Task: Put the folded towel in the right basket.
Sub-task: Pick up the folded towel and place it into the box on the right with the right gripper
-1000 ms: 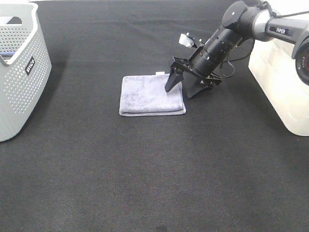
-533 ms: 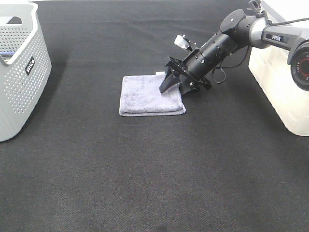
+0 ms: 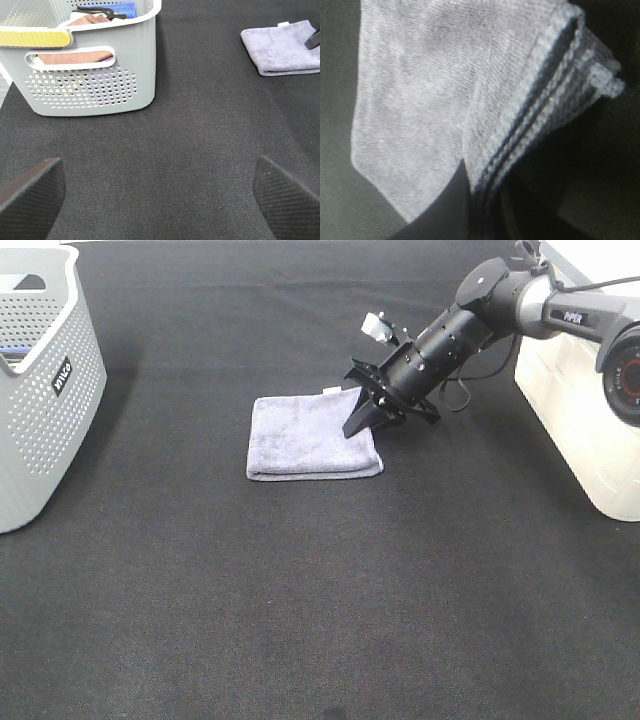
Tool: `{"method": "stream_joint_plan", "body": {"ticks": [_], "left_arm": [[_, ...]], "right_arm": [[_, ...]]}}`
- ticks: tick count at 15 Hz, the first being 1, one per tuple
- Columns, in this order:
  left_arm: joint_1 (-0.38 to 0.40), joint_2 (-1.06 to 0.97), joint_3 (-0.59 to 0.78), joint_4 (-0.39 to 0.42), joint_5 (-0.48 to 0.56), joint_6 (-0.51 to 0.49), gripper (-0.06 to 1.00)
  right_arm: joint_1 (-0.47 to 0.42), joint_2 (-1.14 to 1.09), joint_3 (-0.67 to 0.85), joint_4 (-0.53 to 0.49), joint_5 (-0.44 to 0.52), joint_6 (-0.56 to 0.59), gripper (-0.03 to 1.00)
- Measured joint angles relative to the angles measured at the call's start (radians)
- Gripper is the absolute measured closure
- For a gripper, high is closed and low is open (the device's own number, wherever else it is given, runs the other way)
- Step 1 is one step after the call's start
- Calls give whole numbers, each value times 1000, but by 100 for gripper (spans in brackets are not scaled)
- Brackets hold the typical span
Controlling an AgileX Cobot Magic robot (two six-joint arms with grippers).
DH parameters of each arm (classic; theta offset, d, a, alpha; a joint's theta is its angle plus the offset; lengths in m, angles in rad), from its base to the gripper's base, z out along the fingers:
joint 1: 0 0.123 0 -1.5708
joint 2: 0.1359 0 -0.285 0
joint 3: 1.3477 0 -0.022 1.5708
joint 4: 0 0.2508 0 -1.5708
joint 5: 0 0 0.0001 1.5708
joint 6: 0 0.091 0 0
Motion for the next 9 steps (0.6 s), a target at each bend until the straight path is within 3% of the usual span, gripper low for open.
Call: {"method": "stream_joint_plan", "body": {"ticks": [6,9], "left_arm": [[0,0,0,0,0,0,-2],[0,0,0,0,0,0,-2]], "right_arm": [[0,-164,0,-22,9,0,89],[0,-308,0,-95,49,6,89]]}}
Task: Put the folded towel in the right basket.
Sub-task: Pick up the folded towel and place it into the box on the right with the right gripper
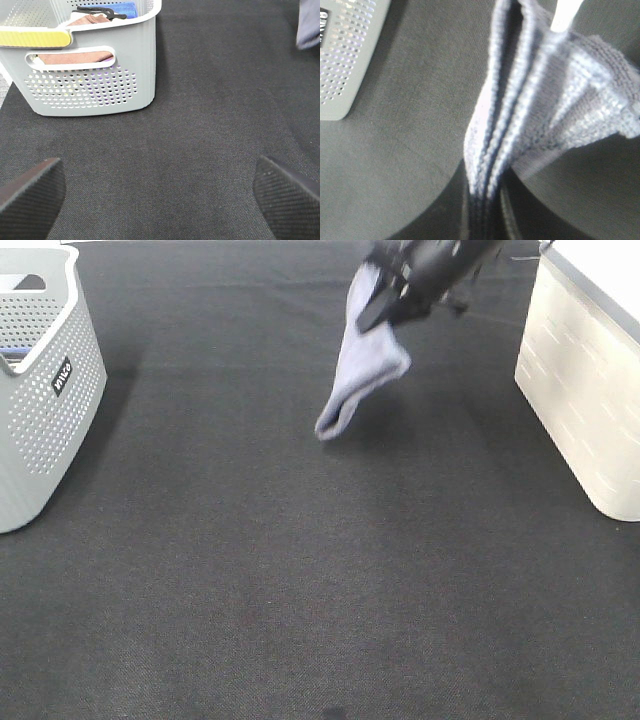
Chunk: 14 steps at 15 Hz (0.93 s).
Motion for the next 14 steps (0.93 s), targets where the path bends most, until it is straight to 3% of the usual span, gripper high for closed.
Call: {"method": "stream_joint_plan", "body": {"ticks": [6,8,11,12,14], "left_arm": [[0,0,0,0,0,0,-2],[0,0,0,0,0,0,-2],[0,0,0,0,0,0,-2],[0,0,0,0,0,0,-2],[0,0,0,0,0,0,-2]], "right_arm": [[0,-259,0,-254,38,42,89],[-20,-331,0,-281,41,63,89],[-138,-422,0,-294,41,71,89],[-138,-422,0,-294,41,71,89],[-242,-440,0,-299,42,79,89]]}}
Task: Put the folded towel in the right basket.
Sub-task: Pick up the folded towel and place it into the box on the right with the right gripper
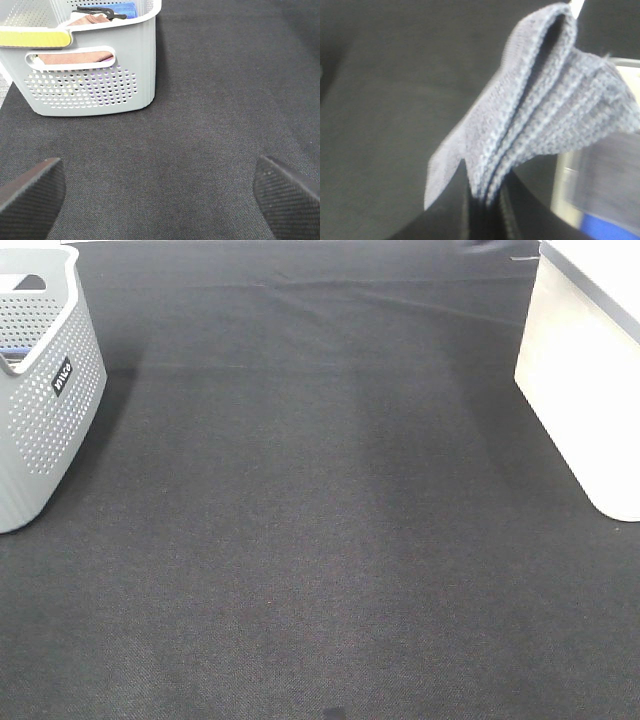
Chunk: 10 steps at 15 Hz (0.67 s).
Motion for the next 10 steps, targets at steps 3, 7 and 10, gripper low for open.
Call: {"method": "stream_joint_plan", "body": {"ticks": [3,7,10], "left_arm": [[0,0,0,0,0,0,-2],[0,0,0,0,0,0,-2],[0,0,0,0,0,0,-2]], "right_arm": [[-140,0,1,-25,0,12,89],[-242,41,2,-44,0,12,89],[-243,124,2,-41,0,13,89]]}}
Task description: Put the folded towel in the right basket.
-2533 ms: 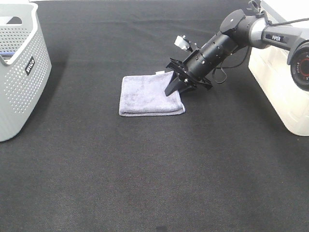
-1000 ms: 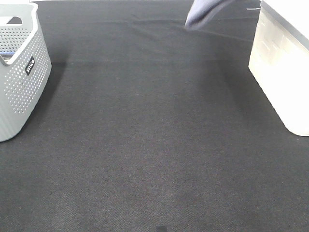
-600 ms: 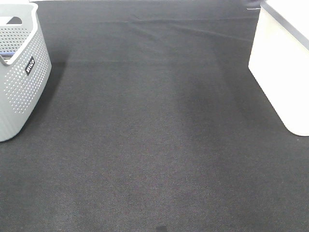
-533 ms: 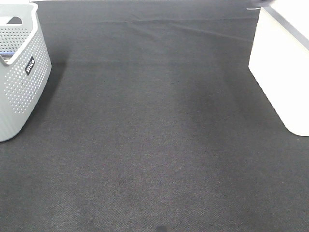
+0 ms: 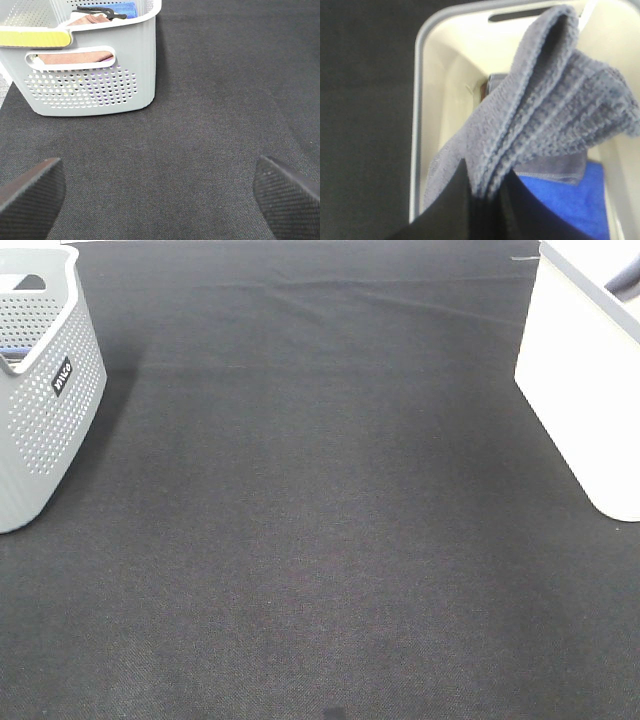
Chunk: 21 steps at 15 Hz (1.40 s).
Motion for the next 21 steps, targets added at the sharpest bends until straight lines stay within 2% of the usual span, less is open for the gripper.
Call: {"method": "stream_joint_plan", "body": {"ticks": [3,4,7,10,11,15,18,21], "left_arm": [[0,0,0,0,0,0,-2],[0,0,0,0,0,0,-2],[0,0,0,0,0,0,-2],[0,0,0,0,0,0,-2],[0,0,0,0,0,0,-2],[0,0,0,0,0,0,-2],[0,0,0,0,0,0,-2],[0,0,0,0,0,0,-2]], "right_arm": [[0,82,1,1,0,20,88],[-2,104,1,1,0,26,85],[-2,162,1,-18,-1,36,65],[-2,172,1,-28,-1,58,35],[-2,171,1,-28,-1,58,30],[34,120,1,-15,-1,73,25],[130,44,1,-30,-1,101,25],[189,-16,1,-43,-1,122,25]]}}
